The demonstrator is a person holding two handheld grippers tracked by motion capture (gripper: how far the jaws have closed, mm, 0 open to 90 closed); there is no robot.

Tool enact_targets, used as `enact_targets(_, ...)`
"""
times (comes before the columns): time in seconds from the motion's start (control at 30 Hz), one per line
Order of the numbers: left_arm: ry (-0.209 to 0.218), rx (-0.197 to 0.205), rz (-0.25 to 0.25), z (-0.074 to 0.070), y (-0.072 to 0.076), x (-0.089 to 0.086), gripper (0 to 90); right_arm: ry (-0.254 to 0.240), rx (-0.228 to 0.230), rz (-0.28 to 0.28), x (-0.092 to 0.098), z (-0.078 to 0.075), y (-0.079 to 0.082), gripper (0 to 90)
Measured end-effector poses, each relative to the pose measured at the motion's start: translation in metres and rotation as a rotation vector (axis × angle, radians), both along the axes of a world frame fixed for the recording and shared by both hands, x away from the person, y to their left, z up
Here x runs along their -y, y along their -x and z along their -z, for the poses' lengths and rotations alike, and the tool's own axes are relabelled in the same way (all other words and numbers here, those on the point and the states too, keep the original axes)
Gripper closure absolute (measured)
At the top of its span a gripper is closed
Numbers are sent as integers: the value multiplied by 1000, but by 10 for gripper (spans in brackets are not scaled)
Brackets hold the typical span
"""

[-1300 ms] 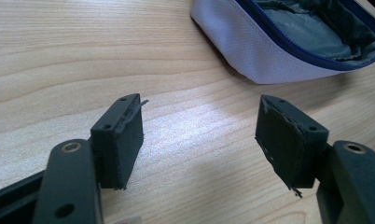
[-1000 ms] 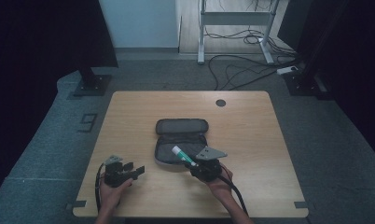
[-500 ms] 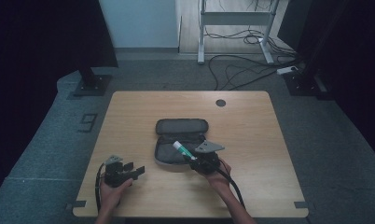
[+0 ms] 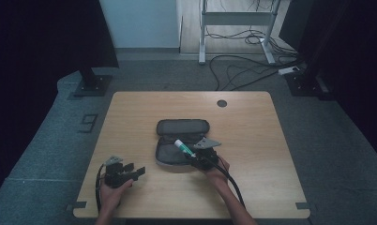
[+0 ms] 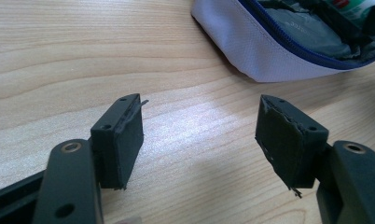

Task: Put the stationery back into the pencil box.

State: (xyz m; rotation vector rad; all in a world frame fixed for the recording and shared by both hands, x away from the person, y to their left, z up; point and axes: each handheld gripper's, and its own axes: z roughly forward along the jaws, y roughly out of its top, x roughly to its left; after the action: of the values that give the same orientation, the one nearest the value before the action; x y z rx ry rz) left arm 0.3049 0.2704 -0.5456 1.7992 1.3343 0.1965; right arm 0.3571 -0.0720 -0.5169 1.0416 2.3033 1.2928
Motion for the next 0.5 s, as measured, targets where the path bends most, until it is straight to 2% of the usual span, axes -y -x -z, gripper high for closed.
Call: enact_targets(0.5, -4, -3, 3, 1, 0, 1, 323, 64, 2, 40, -2, 10, -11, 650)
